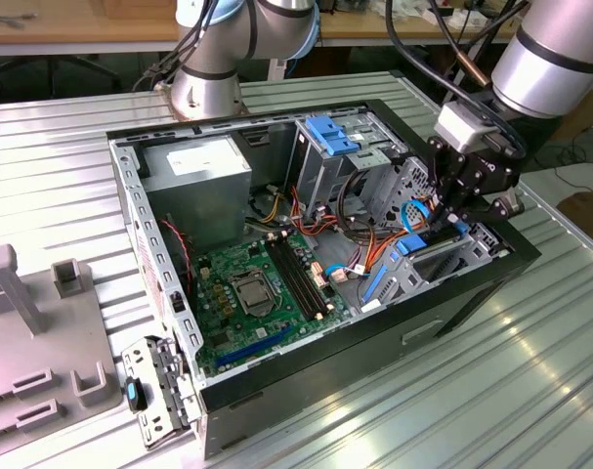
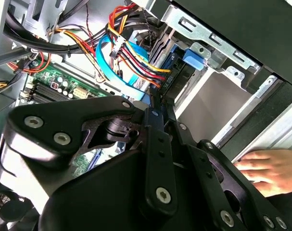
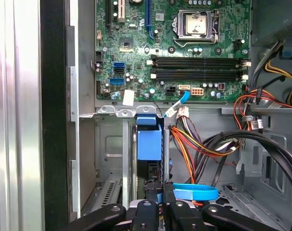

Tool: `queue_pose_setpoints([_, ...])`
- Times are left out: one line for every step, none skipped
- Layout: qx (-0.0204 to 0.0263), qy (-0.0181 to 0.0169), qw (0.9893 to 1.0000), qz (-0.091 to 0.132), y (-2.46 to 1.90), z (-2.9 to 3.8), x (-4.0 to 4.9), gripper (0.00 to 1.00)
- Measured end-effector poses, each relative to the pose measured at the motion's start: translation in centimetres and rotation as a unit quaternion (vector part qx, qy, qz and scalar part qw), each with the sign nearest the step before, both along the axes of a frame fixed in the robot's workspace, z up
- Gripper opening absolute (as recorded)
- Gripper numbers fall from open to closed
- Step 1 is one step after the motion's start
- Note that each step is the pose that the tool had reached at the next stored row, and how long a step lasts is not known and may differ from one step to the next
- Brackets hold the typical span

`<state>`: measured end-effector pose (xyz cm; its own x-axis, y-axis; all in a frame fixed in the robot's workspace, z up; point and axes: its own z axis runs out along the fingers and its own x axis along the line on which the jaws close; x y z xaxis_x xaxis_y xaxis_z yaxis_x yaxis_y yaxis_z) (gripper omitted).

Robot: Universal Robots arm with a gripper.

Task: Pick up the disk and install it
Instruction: 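Insert the second disk wire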

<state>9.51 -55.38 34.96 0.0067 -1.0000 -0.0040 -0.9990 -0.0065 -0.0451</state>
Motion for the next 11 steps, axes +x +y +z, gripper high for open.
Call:
queue_pose_setpoints([-0.0001, 0.0000, 1.0000, 0.000, -0.01, -0.01, 0.00, 0.16])
queue_pose_setpoints([0.0000, 0.0000, 1.0000, 0.000, -0.01, -0.04, 0.00, 0.16])
queue_pose_setpoints([-0.0001, 0.0000, 1.0000, 0.000, -0.01, -0.06, 0.00, 0.16])
queue_pose_setpoints([0.0000, 0.0000, 1.0000, 0.000, -0.01, -0.08, 0.00, 0.16])
queue_pose_setpoints([0.0000, 0.0000, 1.0000, 0.000, -0.01, -0.12, 0.00, 0.16])
queue_pose_setpoints([0.0000, 0.0000, 1.0000, 0.000, -0.01, -0.17, 0.00, 0.16])
queue_pose_setpoints([0.0000, 0.0000, 1.0000, 0.000, -0.01, -0.20, 0.00, 0.16])
queue_pose_setpoints([0.0000, 0.0000, 1.0000, 0.000, -0.01, -0.24, 0.00, 0.16])
queue_pose_setpoints([0.0001, 0.0000, 1.0000, 0.000, -0.01, -0.28, 0.00, 0.16])
queue_pose_setpoints([0.0000, 0.0000, 1.0000, 0.000, -0.01, -0.31, 0.00, 0.16])
queue_pose_setpoints([-0.0001, 0.0000, 1.0000, 0.000, -0.02, -0.33, 0.00, 0.16])
